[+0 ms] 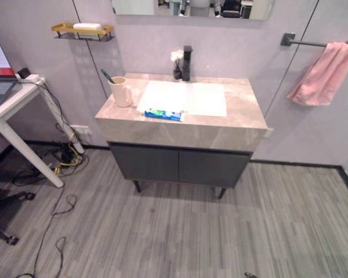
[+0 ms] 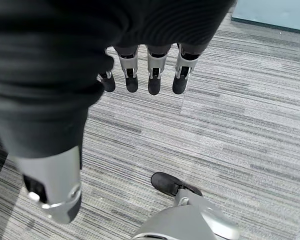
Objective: Put brush and paste in cup on sink, flatten towel.
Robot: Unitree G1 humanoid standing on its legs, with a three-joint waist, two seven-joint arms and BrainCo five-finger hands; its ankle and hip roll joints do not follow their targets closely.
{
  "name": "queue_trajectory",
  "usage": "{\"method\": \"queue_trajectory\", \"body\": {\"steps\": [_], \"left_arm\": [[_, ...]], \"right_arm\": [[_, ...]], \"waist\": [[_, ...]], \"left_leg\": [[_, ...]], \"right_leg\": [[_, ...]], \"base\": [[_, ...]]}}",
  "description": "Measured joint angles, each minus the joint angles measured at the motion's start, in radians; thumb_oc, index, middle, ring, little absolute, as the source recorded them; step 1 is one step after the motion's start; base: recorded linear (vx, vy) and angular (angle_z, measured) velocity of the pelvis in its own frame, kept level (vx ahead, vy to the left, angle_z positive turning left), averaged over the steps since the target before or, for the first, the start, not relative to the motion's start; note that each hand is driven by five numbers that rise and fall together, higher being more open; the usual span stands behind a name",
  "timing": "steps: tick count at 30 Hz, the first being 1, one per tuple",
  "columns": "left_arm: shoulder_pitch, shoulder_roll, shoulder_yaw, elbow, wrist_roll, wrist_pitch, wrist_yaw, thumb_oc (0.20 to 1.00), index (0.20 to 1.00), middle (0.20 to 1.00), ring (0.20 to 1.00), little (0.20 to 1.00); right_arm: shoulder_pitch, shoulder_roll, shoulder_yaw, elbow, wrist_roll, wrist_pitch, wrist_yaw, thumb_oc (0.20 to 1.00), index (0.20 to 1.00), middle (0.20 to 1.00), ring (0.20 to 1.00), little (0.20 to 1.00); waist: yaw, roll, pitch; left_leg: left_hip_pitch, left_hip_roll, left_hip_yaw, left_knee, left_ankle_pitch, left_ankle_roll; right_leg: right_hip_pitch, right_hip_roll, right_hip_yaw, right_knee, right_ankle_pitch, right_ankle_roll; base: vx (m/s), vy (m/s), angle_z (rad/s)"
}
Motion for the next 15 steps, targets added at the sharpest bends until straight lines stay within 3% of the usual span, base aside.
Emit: {"method": "queue_trajectory", "body": {"steps": [6, 9, 10, 11, 12, 13, 15], "left_arm": [[0.009, 0.0, -0.004, -0.006, 0.008, 0.0, -0.003, 1.0, 1.0, 1.0, 1.0, 1.0], [-0.005, -0.001, 0.003, -0.009, -0.004, 0.0, -0.009, 1.0, 1.0, 1.0, 1.0, 1.0], [-0.069, 0.002, 0.017, -0.038, -0.04, -0.003, -0.005, 1.0, 1.0, 1.0, 1.0, 1.0], [-0.12, 0.004, 0.021, -0.039, -0.042, -0.003, -0.006, 1.0, 1.0, 1.0, 1.0, 1.0], [-0.129, 0.006, 0.02, -0.04, -0.042, -0.003, -0.006, 1.0, 1.0, 1.0, 1.0, 1.0], [-0.143, 0.014, 0.008, -0.06, -0.08, -0.01, -0.011, 1.0, 1.0, 1.0, 1.0, 1.0], [-0.156, 0.017, 0.003, -0.065, -0.11, -0.024, -0.019, 1.0, 1.0, 1.0, 1.0, 1.0]], "right_arm": [[0.013, 0.002, -0.01, 0.016, 0.013, -0.004, 0.004, 1.0, 1.0, 1.0, 1.0, 1.0], [0.003, 0.024, -0.074, 0.041, 0.101, -0.004, 0.006, 1.0, 1.0, 1.0, 1.0, 1.0], [-0.042, 0.02, -0.074, 0.0, 0.139, -0.01, 0.004, 1.0, 1.0, 1.0, 1.0, 1.0], [-0.089, 0.016, -0.082, -0.016, 0.162, -0.012, 0.004, 1.0, 1.0, 1.0, 1.0, 1.0], [-0.094, 0.016, -0.084, -0.016, 0.175, -0.012, 0.004, 1.0, 1.0, 1.0, 1.0, 1.0], [-0.101, 0.008, -0.122, -0.018, 0.23, -0.024, 0.007, 1.0, 1.0, 1.0, 1.0, 1.0], [-0.116, -0.014, -0.128, -0.019, 0.264, -0.027, 0.009, 1.0, 1.0, 1.0, 1.0, 1.0]], "waist": [[-0.002, 0.004, 0.007], [-0.002, 0.004, 0.018], [-0.001, 0.002, 0.092], [-0.004, 0.0, 0.152], [-0.006, -0.003, 0.167], [-0.008, -0.008, 0.199], [-0.007, 0.002, 0.224]], "left_leg": [[0.001, 0.0, 0.0, -0.001, 0.0, 0.0], [-0.001, 0.001, 0.004, 0.009, -0.001, 0.0], [-0.132, 0.002, -0.005, 0.17, -0.043, -0.005], [-0.194, 0.0, -0.003, 0.238, -0.058, 0.003], [-0.206, -0.004, -0.002, 0.257, -0.061, 0.004], [-0.283, -0.01, -0.007, 0.382, -0.1, -0.004], [-0.335, -0.001, -0.011, 0.458, -0.159, 0.014]], "right_leg": [[0.0, 0.0, 0.002, 0.0, -0.001, 0.001], [-0.002, 0.0, 0.003, 0.016, -0.003, 0.001], [-0.143, -0.005, 0.002, 0.186, -0.05, 0.0], [-0.231, -0.02, 0.007, 0.293, -0.083, 0.001], [-0.252, -0.024, 0.007, 0.327, -0.095, 0.0], [-0.328, -0.052, -0.001, 0.458, -0.145, 0.01], [-0.373, -0.065, -0.01, 0.523, -0.189, 0.0]], "base": [[0.0, 0.0, 0.0], [-0.12, 0.014, -0.06], [-0.28, 0.035, -0.18], [-0.28, 0.04, -0.17], [-0.26, 0.04, -0.01], [-0.18, 0.028, 0.07], [-0.03, 0.007, -0.02]]}}
